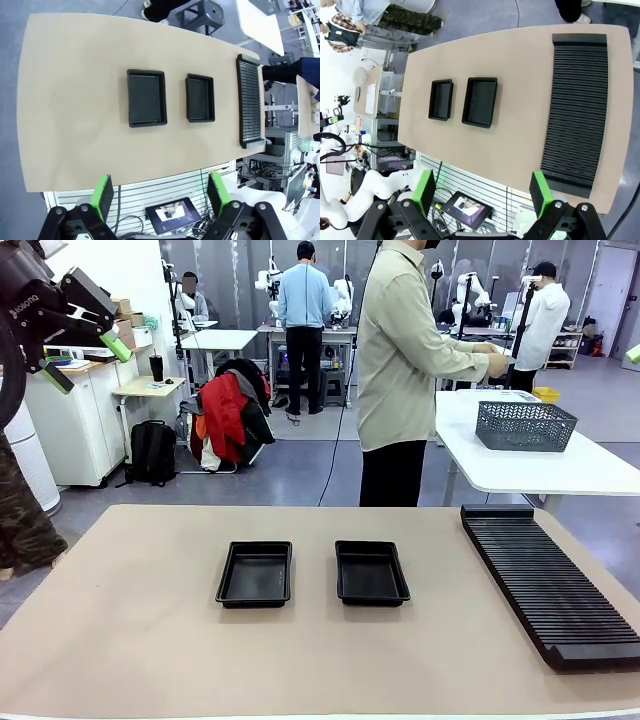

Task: Inspect and transfer BCBs to ESD trays.
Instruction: Pick up the Blank PCB from the PCB Rack and place it in the left ESD tray.

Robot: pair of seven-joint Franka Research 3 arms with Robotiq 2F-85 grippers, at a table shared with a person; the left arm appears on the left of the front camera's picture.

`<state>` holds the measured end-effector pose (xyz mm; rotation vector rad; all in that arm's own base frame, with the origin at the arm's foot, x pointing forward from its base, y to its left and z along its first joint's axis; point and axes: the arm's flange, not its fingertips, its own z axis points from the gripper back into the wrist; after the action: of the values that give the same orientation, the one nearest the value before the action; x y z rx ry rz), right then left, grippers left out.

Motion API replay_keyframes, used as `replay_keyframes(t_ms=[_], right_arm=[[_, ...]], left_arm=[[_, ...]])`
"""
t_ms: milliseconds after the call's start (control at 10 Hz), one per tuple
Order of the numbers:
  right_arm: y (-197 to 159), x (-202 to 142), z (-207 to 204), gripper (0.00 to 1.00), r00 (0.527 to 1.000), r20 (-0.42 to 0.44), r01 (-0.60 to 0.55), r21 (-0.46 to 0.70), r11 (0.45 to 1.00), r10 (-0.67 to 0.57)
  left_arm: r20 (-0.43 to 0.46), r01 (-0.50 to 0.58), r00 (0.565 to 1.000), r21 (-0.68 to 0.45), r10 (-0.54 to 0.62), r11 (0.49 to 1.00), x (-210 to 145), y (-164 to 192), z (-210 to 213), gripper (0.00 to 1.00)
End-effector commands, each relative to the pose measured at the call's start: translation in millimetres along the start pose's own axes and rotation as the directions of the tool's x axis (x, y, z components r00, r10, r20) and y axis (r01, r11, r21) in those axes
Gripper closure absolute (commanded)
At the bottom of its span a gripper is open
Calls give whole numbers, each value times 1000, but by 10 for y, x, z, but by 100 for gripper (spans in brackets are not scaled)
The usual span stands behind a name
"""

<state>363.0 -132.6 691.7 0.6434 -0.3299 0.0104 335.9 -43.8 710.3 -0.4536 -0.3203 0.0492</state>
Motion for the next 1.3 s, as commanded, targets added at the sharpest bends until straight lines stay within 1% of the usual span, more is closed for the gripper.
replay_keyframes(t_ms=[0, 500, 700, 1200], right_arm=[[26, 6, -1, 0, 1000, 9, 28, -38, 999, -28], [32, 17, 82, 0, 999, 24, 47, -74, 996, -45], [45, 12, 97, 0, 999, 21, 43, -72, 996, -42], [48, 16, 106, 0, 999, 25, 46, -62, 997, -45]], left_arm=[[-23, -29, 999, 46, 30, 999, 46, -34, 71, 0], [-46, -43, 998, 77, 46, 996, 115, -62, 119, 0], [-38, -32, 999, 82, 36, 996, 144, -82, 151, 0], [-56, -7, 998, 96, 13, 995, 221, -112, 150, 0]])
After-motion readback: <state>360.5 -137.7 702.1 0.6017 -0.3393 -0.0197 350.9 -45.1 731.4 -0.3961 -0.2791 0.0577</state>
